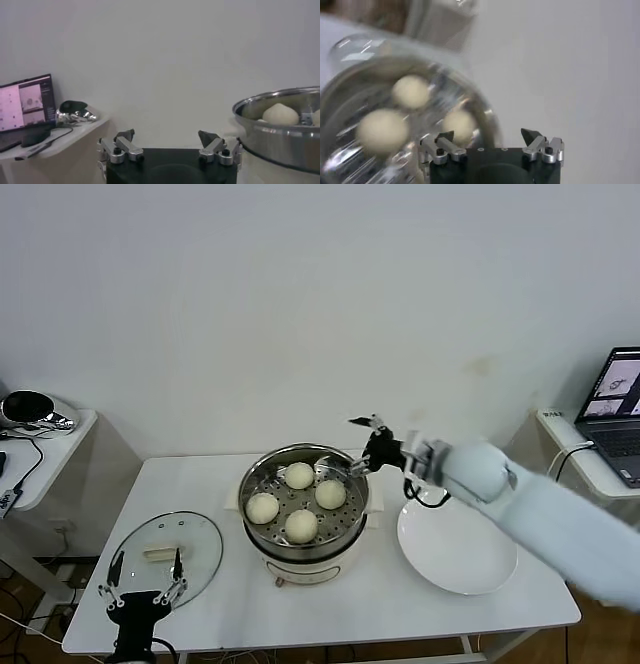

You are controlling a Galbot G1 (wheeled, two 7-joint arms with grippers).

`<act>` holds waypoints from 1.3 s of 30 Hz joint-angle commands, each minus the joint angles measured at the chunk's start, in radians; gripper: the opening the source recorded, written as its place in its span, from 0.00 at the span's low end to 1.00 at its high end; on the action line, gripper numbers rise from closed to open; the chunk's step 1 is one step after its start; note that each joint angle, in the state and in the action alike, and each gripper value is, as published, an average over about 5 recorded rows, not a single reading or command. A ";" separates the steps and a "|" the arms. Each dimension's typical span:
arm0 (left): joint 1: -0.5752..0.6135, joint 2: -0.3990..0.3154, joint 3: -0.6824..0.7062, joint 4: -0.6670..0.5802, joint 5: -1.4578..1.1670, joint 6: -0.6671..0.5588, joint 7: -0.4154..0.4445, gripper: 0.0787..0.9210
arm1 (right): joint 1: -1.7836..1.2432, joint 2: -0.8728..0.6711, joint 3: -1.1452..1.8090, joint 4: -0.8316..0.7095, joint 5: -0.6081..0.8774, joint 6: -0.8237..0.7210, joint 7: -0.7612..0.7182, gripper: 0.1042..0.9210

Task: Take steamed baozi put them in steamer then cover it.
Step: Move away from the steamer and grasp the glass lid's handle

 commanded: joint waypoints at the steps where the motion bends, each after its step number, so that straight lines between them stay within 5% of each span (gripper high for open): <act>1: -0.002 -0.010 -0.003 0.071 0.206 -0.011 -0.025 0.88 | -0.944 0.259 0.939 0.092 -0.240 0.365 0.121 0.88; 7: 0.007 0.055 -0.134 0.188 0.727 -0.014 0.024 0.88 | -1.092 0.521 1.227 0.140 -0.238 0.350 0.017 0.88; 16: -0.026 0.197 -0.228 0.337 1.209 -0.033 0.043 0.88 | -1.203 0.567 1.351 0.206 -0.166 0.270 0.101 0.88; 27: -0.277 0.280 -0.117 0.605 1.276 -0.044 0.048 0.88 | -1.257 0.609 1.387 0.201 -0.170 0.277 0.157 0.88; 39: -0.421 0.307 -0.039 0.677 1.277 -0.043 0.067 0.88 | -1.268 0.649 1.383 0.206 -0.194 0.292 0.158 0.88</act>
